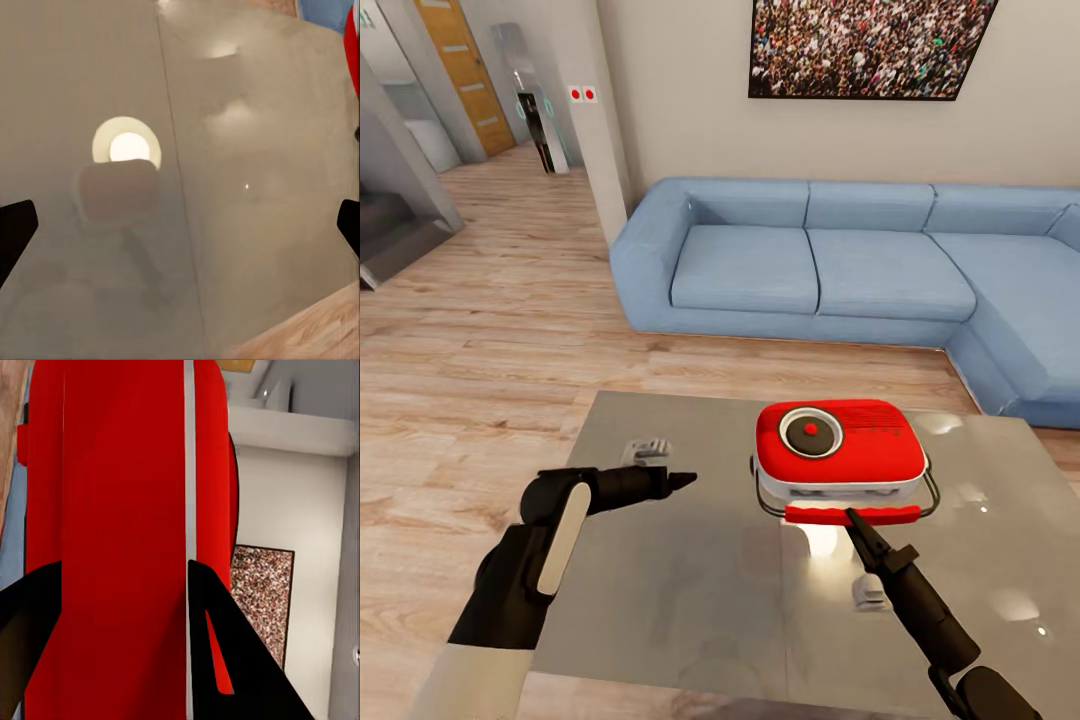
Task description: Turn on the radio receiver that's on the table in the living room.
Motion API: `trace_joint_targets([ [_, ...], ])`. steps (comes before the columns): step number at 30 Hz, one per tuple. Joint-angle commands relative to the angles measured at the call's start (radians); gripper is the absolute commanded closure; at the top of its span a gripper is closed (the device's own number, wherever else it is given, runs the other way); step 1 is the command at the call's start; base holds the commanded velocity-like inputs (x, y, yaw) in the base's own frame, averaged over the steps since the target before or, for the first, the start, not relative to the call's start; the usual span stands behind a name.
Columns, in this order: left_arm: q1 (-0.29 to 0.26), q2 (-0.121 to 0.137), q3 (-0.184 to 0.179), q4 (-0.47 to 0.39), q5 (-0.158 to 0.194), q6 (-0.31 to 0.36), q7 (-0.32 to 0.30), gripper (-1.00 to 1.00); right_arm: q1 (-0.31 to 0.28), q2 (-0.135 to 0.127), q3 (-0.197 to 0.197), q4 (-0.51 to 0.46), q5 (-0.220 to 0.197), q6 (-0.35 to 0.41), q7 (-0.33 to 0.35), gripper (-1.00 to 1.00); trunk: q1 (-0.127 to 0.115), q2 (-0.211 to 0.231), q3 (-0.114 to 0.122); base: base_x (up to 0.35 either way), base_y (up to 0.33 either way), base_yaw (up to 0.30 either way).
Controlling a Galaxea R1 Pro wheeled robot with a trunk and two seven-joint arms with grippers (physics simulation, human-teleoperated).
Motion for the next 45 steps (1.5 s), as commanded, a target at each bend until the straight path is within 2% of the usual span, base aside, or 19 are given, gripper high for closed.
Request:
trace_joint_targets([
  [1, -0.004, -0.004, 0.0, 0.0, 0.0, 0.0, 0.0, -1.0, 0.0, 0.0, 0.0, 0.0, 0.0, 0.001, -0.003, 1.0, 0.0, 0.0, 0.0, 0.0, 0.0, 0.0],
  [8, -0.011, -0.021, 0.0, 0.0, 0.007, 0.001, 0.0, -1.0, 0.0, 0.002, 0.001, 0.0, -0.001, 0.014, -0.008, 1.0, 0.0, 0.0, 0.0, 0.0, 0.0, 0.0],
  [14, -0.012, -0.027, 0.0, -0.006, 0.042, 0.001, -0.001, -1.0, 0.001, 0.003, 0.002, 0.0, -0.001, 0.037, -0.008, 1.0, 0.0, 0.0, 0.0, 0.0, 0.0, 0.0],
  [15, -0.012, -0.027, 0.0, -0.007, 0.052, 0.001, -0.002, -1.0, 0.001, 0.003, 0.002, 0.0, -0.001, 0.038, -0.008, 1.0, 0.0, 0.0, 0.0, 0.0, 0.0, 0.0],
  [17, -0.012, -0.026, 0.0, -0.009, 0.094, 0.001, -0.002, -1.0, 0.001, 0.003, 0.002, 0.0, -0.001, 0.04, -0.008, 1.0, 0.0, 0.0, 0.0, 0.0, 0.0, 0.0],
  [18, -0.012, -0.025, 0.0, -0.011, 0.131, 0.001, -0.003, -1.0, 0.001, 0.003, 0.002, 0.0, -0.001, 0.041, -0.009, 1.0, 0.0, 0.0, 0.0, 0.0, 0.0, 0.0],
  [20, -0.012, -0.022, -0.001, -0.014, 0.173, 0.001, -0.003, -1.0, 0.001, 0.004, 0.003, 0.0, -0.001, 0.044, -0.009, 1.0, 0.0, 0.0, 0.0, 0.0, 0.0, 0.0],
  [21, -0.012, -0.021, -0.001, -0.017, 0.212, 0.001, -0.003, -1.0, 0.001, 0.004, 0.003, 0.0, -0.001, 0.05, -0.009, 1.0, 0.0, 0.0, 0.0, 0.0, 0.0, 0.0],
  [24, -0.013, -0.019, -0.001, -0.03, 0.271, 0.0, -0.003, -1.0, 0.001, 0.004, 0.003, 0.0, -0.001, 0.061, -0.009, 1.0, 0.0, 0.0, 0.0, 0.0, 0.0, 0.0],
  [27, -0.017, -0.018, -0.002, -0.041, 0.3, 0.0, -0.003, -1.0, 0.001, 0.004, 0.003, 0.0, -0.001, 0.066, -0.009, 1.0, 0.0, 0.0, 0.0, 0.0, 0.0, 0.0],
  [41, -0.028, -0.023, -0.004, -0.051, 0.39, 0.001, -0.003, -1.0, 0.001, 0.007, 0.003, 0.0, 0.0, 0.069, -0.007, 1.0, 0.0, 0.0, 0.0, 0.0, 0.0, 0.0],
  [42, -0.03, -0.024, -0.004, -0.052, 0.395, 0.001, -0.003, 1.0, 0.001, 0.007, 0.004, 0.0, 0.0, 0.069, -0.007, 1.0, 0.0, 0.0, 0.0, 0.0, 0.0, 0.0],
  [45, -0.037, -0.026, -0.005, -0.052, 0.4, 0.001, -0.004, 1.0, 0.001, 0.008, 0.016, 0.0, 0.001, 0.071, -0.007, 1.0, 0.0, 0.0, 0.0, 0.0, 0.0, 0.0],
])
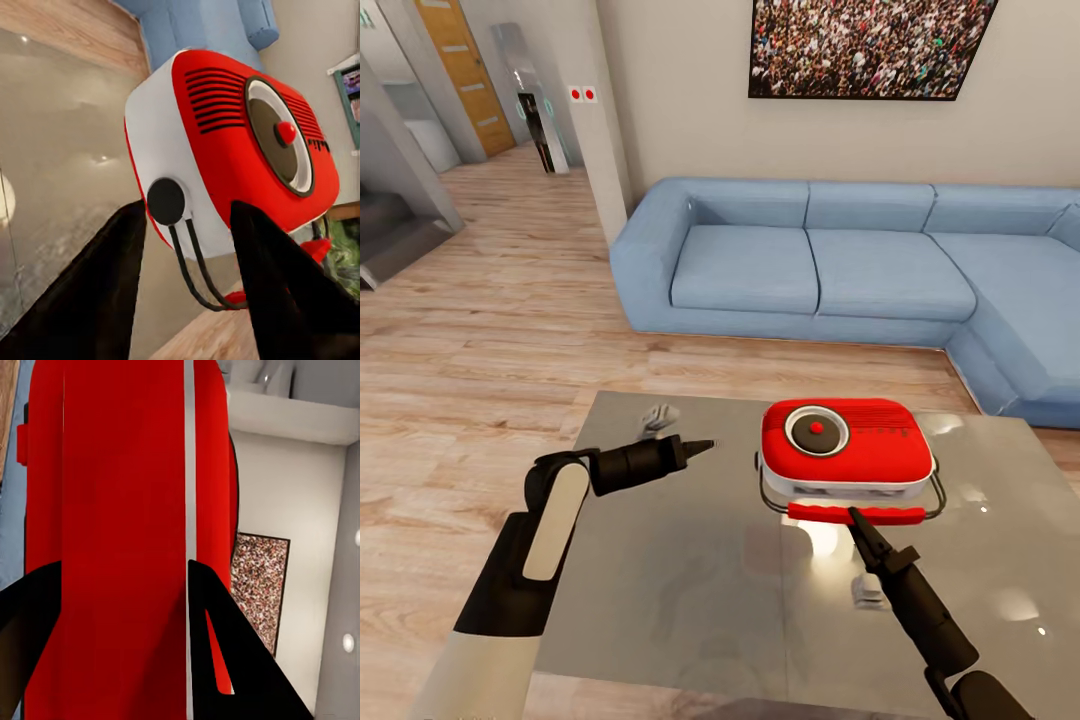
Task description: Turn on the radio receiver that's on the table in the living room.
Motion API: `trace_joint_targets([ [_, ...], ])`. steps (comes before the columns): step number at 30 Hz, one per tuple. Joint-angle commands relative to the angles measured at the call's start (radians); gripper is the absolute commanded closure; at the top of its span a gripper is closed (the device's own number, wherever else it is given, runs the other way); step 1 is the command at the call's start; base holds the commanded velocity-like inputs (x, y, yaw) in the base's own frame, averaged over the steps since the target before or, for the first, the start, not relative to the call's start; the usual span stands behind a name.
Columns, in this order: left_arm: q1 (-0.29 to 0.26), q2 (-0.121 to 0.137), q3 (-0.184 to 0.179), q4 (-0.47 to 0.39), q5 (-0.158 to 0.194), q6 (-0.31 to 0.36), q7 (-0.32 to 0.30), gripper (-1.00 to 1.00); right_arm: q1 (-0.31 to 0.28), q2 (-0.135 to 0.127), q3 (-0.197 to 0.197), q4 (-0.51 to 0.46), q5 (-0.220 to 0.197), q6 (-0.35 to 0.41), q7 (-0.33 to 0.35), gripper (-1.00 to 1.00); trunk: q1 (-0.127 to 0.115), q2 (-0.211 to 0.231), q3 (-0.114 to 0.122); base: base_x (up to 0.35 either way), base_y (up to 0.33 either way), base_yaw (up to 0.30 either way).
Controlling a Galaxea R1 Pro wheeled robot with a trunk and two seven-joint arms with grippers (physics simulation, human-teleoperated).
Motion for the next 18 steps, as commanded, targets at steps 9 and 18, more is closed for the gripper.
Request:
trace_joint_targets([
  [9, -0.007, -0.016, -0.061, 0.0, 0.004, 0.0, -0.001, 1.0, -0.001, 0.001, 0.041, -0.001, 0.0, 0.054, -0.004, 1.0, 0.0, 0.0, 0.0, 0.0, 0.0, 0.0],
  [18, -0.031, -0.069, -0.077, 0.0, 0.005, 0.0, 0.0, 1.0, 0.0, 0.001, 0.071, -0.002, 0.001, 0.081, -0.009, 1.0, 0.0, 0.0, 0.0, 0.0, 0.0, 0.0],
])
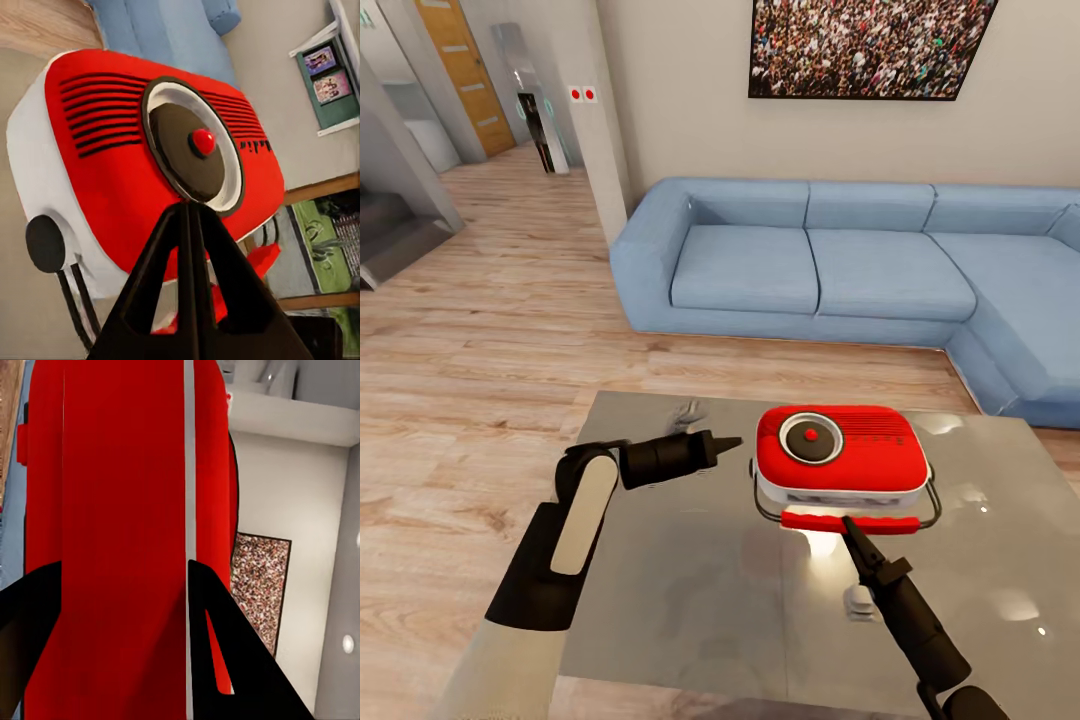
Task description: Turn on the radio receiver that's on the table in the living room.
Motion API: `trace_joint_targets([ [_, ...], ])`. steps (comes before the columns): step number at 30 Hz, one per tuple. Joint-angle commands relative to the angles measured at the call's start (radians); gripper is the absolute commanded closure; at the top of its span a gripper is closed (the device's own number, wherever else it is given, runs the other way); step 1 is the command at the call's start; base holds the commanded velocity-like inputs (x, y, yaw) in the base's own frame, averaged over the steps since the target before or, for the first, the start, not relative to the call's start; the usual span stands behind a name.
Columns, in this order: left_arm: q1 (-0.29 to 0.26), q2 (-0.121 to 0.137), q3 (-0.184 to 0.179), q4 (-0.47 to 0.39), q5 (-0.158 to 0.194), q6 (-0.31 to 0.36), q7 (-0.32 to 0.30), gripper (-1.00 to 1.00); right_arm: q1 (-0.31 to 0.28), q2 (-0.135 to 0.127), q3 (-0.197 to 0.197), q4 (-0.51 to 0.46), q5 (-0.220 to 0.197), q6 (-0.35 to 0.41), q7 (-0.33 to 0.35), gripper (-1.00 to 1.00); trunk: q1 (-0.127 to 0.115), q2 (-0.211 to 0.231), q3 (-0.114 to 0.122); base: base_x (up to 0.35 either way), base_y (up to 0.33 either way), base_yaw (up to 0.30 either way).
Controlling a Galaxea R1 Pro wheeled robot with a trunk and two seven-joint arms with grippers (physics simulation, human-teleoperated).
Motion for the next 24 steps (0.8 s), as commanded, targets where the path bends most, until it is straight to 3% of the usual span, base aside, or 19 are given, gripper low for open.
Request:
trace_joint_targets([
  [1, -0.006, -0.007, 0.0, 0.0, -0.001, 0.0, 0.0, 1.0, -0.001, 0.0, 0.007, -0.001, 0.003, 0.004, -0.001, 1.0, 0.0, 0.0, 0.0, 0.0, 0.0, 0.0],
  [8, -0.023, -0.03, -0.002, 0.002, 0.001, 0.0, 0.001, 1.0, -0.001, -0.001, 0.038, -0.001, 0.004, 0.035, -0.005, 1.0, 0.0, 0.0, 0.0, 0.0, 0.0, 0.0],
  [13, -0.023, -0.033, -0.03, 0.003, 0.001, -0.001, 0.003, 1.0, -0.001, 0.0, 0.097, -0.001, 0.006, 0.083, -0.009, 1.0, 0.0, 0.0, 0.0, 0.0, 0.0, 0.0],
  [24, -0.036, -0.042, -0.042, 0.005, 0.004, -0.002, 0.004, 1.0, -0.001, 0.001, 0.108, -0.001, 0.006, 0.096, -0.01, 1.0, 0.0, 0.0, 0.0, 0.0, 0.0, 0.0],
])
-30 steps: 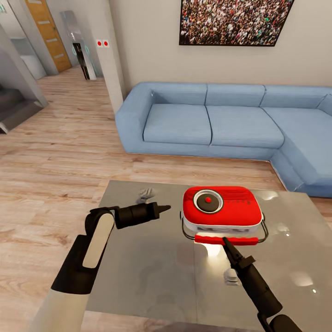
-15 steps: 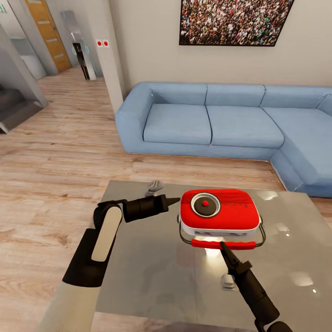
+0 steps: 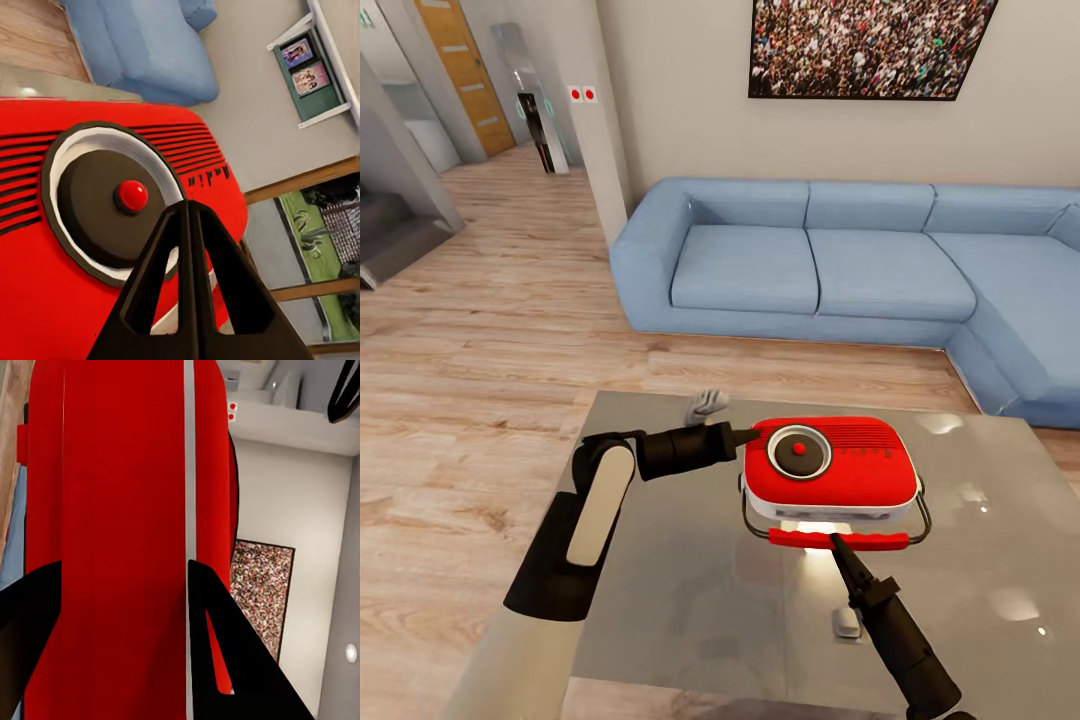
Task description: Turn on the radio receiver that's on the table in the living room.
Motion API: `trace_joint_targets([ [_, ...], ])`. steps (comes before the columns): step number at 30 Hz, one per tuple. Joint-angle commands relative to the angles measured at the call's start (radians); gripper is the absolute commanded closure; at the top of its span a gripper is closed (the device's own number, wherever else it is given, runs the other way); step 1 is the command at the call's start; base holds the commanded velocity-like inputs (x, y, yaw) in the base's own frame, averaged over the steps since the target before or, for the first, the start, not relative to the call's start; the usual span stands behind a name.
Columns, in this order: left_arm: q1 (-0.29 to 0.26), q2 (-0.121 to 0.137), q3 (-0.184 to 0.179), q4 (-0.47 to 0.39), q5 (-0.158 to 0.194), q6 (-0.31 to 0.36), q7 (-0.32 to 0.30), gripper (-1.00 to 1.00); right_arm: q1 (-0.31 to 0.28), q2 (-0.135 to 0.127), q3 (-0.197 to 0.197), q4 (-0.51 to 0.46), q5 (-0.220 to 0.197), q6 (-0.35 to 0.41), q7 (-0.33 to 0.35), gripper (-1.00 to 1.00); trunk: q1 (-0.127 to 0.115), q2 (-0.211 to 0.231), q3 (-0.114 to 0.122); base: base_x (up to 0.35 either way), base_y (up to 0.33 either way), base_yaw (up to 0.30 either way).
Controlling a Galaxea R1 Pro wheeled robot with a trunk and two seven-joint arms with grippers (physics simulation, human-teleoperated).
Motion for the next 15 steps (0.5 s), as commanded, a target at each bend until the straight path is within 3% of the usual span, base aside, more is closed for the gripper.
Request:
trace_joint_targets([
  [1, -0.009, 0.0, -0.001, 0.003, 0.001, 0.0, 0.002, 1.0, 0.0, 0.0, 0.0, -0.001, 0.004, 0.003, 0.0, 1.0, 0.0, 0.0, 0.0, 0.0, 0.0, 0.0],
  [8, -0.043, 0.0, -0.018, 0.02, 0.01, 0.0, 0.039, 1.0, 0.0, 0.0, 0.0, -0.001, 0.004, 0.003, 0.0, 1.0, 0.0, 0.0, 0.0, 0.0, 0.0, 0.0],
  [15, -0.063, 0.0, -0.022, 0.057, 0.068, -0.007, 0.062, 1.0, 0.0, 0.0, 0.002, -0.001, 0.004, 0.003, 0.0, 1.0, 0.0, 0.0, 0.0, 0.0, 0.0, 0.0],
])
